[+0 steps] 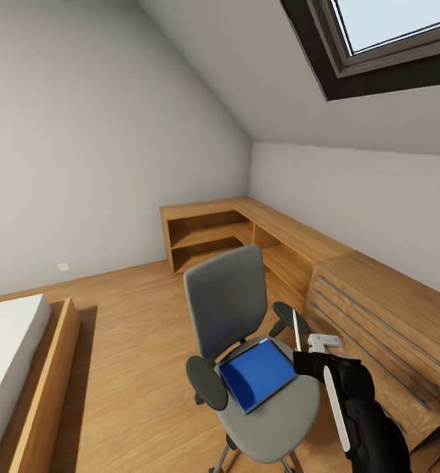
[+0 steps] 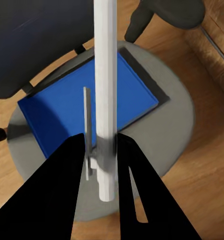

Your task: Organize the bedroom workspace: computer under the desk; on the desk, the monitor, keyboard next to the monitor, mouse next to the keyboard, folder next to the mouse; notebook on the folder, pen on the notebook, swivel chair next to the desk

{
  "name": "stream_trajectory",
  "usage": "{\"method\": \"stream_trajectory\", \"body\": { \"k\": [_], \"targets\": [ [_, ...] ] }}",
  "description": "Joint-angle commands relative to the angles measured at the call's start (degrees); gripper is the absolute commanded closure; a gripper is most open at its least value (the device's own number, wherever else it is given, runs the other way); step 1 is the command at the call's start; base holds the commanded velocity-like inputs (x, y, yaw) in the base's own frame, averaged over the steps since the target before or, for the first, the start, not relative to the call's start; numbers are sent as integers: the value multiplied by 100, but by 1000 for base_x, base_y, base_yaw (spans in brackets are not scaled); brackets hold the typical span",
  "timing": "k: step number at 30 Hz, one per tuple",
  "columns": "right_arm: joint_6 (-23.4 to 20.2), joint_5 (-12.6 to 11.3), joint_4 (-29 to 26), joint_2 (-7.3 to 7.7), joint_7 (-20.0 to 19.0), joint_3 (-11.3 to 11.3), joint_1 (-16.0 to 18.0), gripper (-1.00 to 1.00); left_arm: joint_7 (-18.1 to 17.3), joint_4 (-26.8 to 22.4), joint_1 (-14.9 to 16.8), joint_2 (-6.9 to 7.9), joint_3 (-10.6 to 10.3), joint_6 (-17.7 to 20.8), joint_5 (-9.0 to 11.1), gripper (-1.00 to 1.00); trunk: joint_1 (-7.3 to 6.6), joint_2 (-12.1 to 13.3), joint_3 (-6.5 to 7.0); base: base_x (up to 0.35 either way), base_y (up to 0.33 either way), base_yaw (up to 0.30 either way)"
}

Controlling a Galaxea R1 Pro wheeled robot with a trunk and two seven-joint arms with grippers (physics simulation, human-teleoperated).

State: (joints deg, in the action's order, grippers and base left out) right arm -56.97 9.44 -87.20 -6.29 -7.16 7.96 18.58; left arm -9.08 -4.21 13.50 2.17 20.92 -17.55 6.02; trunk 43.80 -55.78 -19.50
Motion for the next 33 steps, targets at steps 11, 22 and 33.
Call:
{"method": "stream_trajectory", "body": {
  "k": [11, 22, 33],
  "targets": [
    [1, 32, -32, -26, -58, 39, 6, 100, -50, 34, 4, -17, 5, 36, 50, -100, -242, 438, 220, 0, 0, -134],
    [6, -26, -40, -22, -54, 58, 6, 100, -49, 34, 4, -34, -1, 41, 48, -100, -483, 879, 441, 0, 0, -239],
    [311, -30, -47, -28, -49, 479, 6, 100, -50, 34, 4, -41, -1, 33, 43, -100, -725, 1320, 640, 0, 0, -255]
  ]
}}
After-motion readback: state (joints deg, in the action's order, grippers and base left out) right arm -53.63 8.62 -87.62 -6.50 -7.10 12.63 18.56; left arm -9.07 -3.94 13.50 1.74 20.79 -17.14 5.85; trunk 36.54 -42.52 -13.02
